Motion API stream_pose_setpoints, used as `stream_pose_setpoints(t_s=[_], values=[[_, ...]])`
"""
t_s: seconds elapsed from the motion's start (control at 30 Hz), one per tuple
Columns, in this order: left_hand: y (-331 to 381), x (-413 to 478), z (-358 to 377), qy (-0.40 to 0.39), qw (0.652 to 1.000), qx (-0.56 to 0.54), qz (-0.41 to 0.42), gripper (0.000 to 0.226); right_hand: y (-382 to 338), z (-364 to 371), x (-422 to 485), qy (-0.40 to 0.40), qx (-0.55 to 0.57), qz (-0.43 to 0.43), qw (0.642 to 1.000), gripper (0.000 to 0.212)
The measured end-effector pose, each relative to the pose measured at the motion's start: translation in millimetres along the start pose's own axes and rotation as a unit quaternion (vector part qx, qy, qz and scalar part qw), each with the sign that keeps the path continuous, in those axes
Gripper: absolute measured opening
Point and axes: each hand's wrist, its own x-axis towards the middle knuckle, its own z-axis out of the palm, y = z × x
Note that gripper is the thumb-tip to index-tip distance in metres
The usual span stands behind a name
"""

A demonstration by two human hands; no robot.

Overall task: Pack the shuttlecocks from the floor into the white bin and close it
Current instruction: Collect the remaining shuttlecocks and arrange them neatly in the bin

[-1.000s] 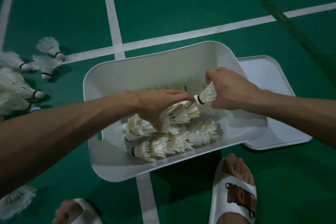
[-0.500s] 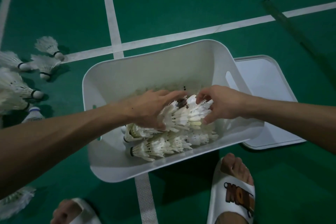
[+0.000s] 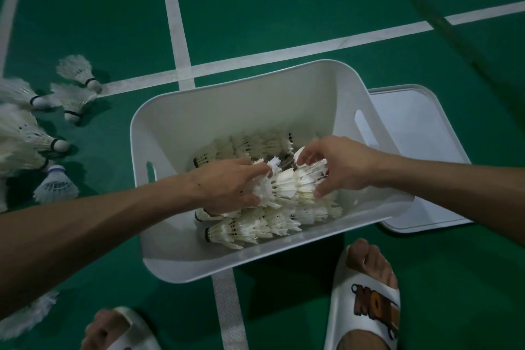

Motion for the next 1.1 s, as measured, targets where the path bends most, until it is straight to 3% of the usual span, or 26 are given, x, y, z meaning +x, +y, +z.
stream_pose_setpoints(t_s=[0.2,0.33,0.5,0.67,0.83,1.1], values=[[3,2,1,0.019,1.0,0.005,-0.008,0.055,3,10,5,0.019,-0.015,-0.012,1.0,0.06],[8,1,4,0.058,0.997,-0.023,-0.042,0.081,4,10,6,0.015,-0.035,-0.026,0.999,0.057],[14,-1,3,0.052,0.996,0.013,-0.069,0.06,-3,-9,3,-0.028,-0.107,-0.025,0.994,0.072],[15,-13,-3,0.079,0.993,-0.05,-0.068,0.083,-25,-35,-5,0.035,-0.267,-0.025,0.963,0.071],[-4,-46,-36,0.193,0.974,-0.069,-0.1,0.066,-79,-46,10,0.099,-0.223,-0.076,0.967,0.052],[-73,-131,-54,0.375,0.912,-0.013,-0.167,0.048,-208,-43,60,0.179,-0.146,-0.202,0.952,0.045]])
